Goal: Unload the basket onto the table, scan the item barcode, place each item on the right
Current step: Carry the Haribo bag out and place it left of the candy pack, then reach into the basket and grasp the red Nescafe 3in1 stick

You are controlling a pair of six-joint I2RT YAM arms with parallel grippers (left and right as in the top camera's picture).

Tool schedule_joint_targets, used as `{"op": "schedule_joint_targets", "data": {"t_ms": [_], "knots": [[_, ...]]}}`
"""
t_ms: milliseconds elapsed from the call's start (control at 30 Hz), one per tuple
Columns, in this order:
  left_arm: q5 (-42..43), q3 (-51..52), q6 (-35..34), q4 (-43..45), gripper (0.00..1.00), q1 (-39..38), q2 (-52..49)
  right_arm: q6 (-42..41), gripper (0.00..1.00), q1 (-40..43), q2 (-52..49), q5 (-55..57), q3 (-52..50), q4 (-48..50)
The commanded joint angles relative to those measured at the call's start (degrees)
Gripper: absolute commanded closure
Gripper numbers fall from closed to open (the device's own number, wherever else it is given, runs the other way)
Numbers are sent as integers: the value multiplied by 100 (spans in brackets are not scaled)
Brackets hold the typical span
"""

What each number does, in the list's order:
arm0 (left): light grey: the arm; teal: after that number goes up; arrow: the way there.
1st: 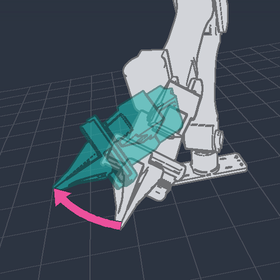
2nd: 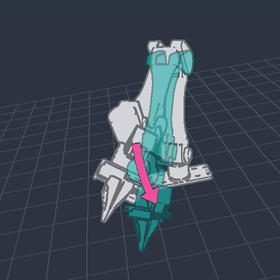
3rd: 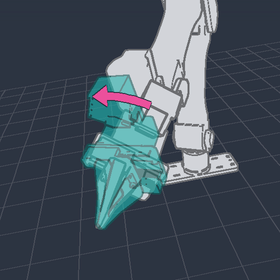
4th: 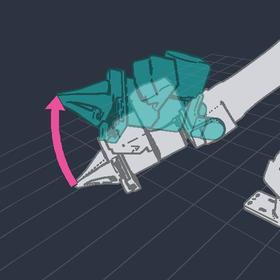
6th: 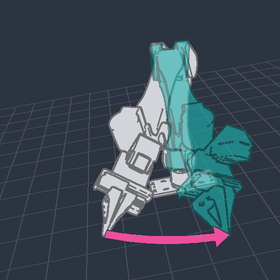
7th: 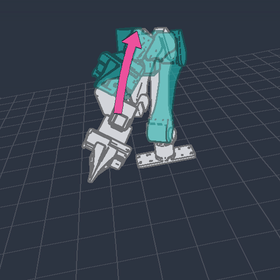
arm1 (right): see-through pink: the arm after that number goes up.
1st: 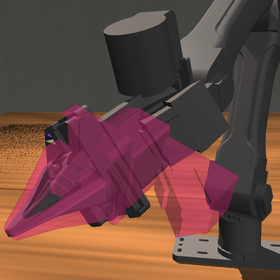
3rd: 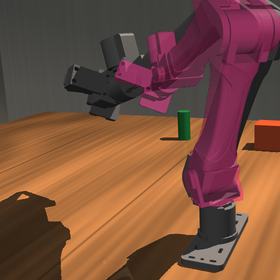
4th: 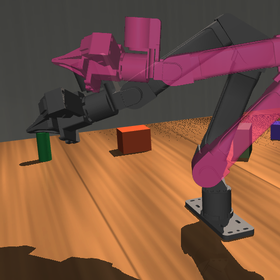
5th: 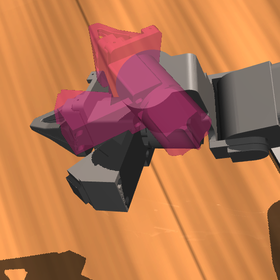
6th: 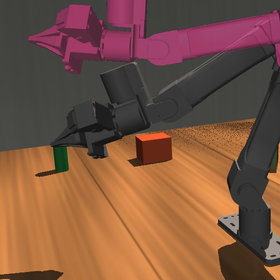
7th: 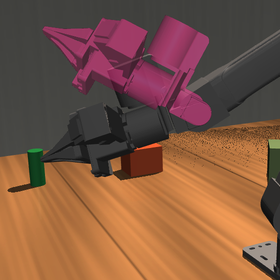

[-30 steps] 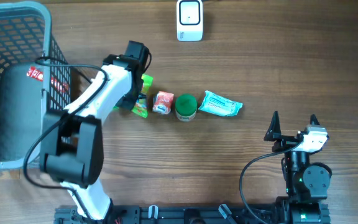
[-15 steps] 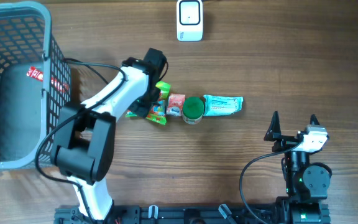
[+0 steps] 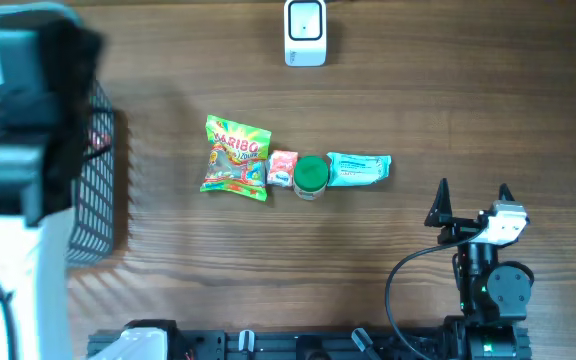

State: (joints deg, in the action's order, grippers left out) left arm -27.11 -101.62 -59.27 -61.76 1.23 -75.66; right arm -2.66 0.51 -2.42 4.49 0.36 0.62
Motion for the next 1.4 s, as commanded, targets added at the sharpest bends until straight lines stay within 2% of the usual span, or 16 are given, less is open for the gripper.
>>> {"op": "schedule_joint_targets", "data": {"t_ms": [0,133,233,333,500,600,667,767,1067,1367], "knots": [[645,-17,946,-20,0,1333,-177,79,1,-13,26,-74,-4,15],[1392,-17,1631,20,0,2406,-835,81,0,-13,26,-74,-4,15],[1534,-17,2264,-9,0,2669,-1530,79,0,-13,26,-74,-4,15],[1532,-17,2931,-109,0,2610,-2315,79,0,-13,26,-74,-4,15],[1534,-17,3045,-63,5,2599,-3390,79,0,-13,26,-72,-4,15],[1596,-17,3060,-44,4,2599,-3834,79,0,-13,26,-72,-4,15],[1845,-17,3152,15,0,2597,-4172,79,0,-13,26,-74,-4,15],[2269,-17,3508,153,0,2588,-4542,79,0,-13,26,-74,-4,15],[2260,-17,3506,437,0,2588,-4959,81,0,-13,26,-72,-4,15],[2100,7,3659,264,1,2588,-5189,79,0,-13,26,-72,-4,15]]}}
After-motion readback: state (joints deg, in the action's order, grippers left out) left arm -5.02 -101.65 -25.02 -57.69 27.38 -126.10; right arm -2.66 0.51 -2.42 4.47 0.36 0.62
